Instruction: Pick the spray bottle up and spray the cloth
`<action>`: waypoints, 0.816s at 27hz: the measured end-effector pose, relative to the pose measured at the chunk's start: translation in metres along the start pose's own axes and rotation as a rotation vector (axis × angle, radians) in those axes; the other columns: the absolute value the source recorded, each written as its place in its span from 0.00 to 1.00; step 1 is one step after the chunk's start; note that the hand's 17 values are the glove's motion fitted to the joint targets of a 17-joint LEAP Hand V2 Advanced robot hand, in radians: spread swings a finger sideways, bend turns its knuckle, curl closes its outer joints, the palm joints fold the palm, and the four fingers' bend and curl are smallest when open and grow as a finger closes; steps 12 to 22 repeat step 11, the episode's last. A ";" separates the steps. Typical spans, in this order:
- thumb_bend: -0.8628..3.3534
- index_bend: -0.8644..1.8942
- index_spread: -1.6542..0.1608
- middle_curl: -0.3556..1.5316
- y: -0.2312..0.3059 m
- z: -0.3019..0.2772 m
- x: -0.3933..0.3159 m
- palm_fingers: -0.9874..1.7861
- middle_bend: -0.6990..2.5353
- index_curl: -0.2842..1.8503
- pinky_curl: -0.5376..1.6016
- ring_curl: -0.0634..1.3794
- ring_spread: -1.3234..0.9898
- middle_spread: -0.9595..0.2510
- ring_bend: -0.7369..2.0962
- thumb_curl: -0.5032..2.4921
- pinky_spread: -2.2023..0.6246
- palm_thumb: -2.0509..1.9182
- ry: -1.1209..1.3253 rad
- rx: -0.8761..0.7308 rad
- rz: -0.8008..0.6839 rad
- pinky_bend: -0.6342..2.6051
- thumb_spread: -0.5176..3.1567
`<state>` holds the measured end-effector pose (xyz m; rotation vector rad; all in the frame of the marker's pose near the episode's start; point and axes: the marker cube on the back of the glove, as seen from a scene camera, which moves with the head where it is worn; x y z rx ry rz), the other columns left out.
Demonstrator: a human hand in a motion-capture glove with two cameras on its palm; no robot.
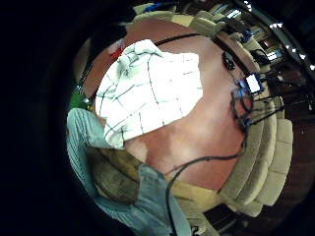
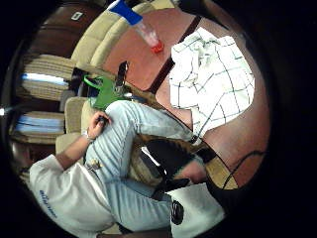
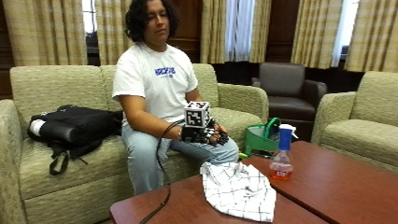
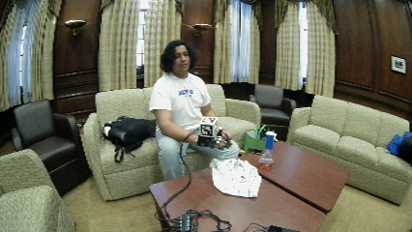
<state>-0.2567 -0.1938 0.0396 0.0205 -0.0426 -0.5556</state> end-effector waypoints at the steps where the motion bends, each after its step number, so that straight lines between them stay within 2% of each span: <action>1: 0.20 0.36 0.65 0.38 0.003 0.000 -0.002 0.49 0.28 0.27 0.41 0.25 0.48 0.65 0.35 0.29 0.83 0.63 0.002 -0.004 0.007 0.27 0.39; 22: 0.20 0.37 0.65 0.37 0.005 -0.003 0.011 0.48 0.28 0.26 0.41 0.26 0.48 0.65 0.36 0.28 0.84 0.62 -0.038 -0.009 0.048 0.26 0.39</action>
